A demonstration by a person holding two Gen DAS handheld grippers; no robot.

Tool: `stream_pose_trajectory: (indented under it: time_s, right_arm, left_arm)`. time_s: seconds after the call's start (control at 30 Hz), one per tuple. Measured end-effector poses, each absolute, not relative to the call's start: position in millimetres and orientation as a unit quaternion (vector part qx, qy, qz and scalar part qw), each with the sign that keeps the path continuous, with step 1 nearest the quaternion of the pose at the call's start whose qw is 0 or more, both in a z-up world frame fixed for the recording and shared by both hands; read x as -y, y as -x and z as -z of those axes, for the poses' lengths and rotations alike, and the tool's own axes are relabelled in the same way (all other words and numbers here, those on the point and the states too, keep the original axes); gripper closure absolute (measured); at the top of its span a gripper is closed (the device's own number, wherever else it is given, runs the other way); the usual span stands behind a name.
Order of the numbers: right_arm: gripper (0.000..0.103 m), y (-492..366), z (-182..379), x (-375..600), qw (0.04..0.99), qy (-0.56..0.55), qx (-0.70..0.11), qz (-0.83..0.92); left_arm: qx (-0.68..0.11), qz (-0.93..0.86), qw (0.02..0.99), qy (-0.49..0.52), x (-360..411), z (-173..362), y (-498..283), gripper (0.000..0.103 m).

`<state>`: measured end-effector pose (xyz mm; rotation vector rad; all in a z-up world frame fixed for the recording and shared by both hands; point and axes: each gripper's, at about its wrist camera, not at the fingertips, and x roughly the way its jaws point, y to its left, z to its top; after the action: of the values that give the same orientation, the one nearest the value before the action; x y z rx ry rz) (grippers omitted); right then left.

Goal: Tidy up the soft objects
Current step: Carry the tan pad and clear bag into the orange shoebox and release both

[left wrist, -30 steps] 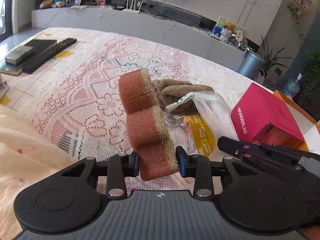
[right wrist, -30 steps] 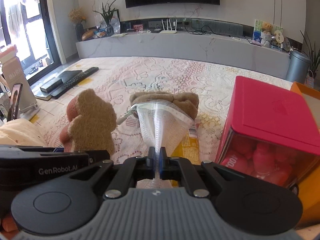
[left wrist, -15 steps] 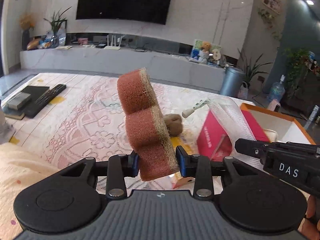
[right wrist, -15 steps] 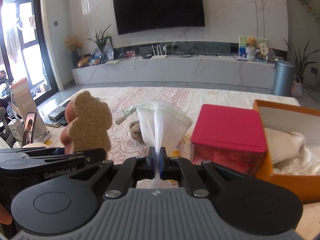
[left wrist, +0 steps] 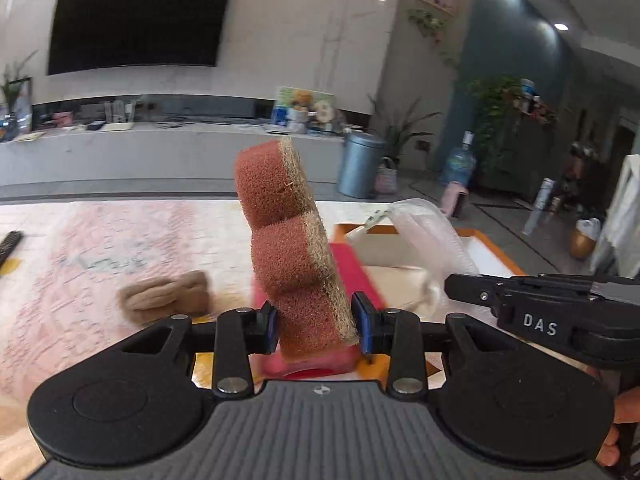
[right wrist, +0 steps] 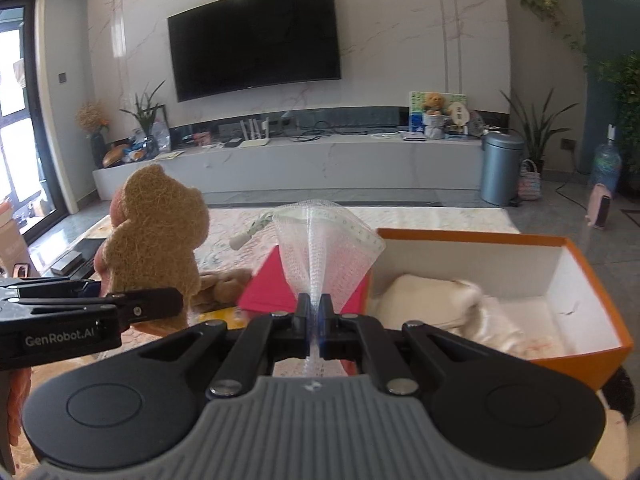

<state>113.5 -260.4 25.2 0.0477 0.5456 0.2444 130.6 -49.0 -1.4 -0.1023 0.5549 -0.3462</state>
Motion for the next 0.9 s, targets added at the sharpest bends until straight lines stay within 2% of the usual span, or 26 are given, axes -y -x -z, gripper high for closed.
stream_pose_trajectory:
  time_s: [0.4,0.57,0.73,0.9]
  right_arm:
    - [0.102,-152.3,-44.1,349.9,0.956,0.058,-0.285,-0.038]
    - [0.102,-181.1,-40.6,391.5,0.948,0.053,-0.314,-0.006]
    - [0.102,-211.7,-24.5,431.7,0.93,0.033,-0.366,0.003]
    - [0.102,-245.0,5.7,454.0,0.91,0.018,-0.414,-0.011]
  left_arm:
    - [-0.303,0.29,0.907,0.047,132.4,-10.5,-203.1,0.062]
    - [-0.334,0.324,0.883,0.06,147.3,-2.6,-242.3,0.062]
    - [-0.371,0.358,0.854,0.076,157.9,15.7,-273.3,0.062]
    - [-0.397,0.367,0.84,0.045,189.2,31.4,-290.7,0.062]
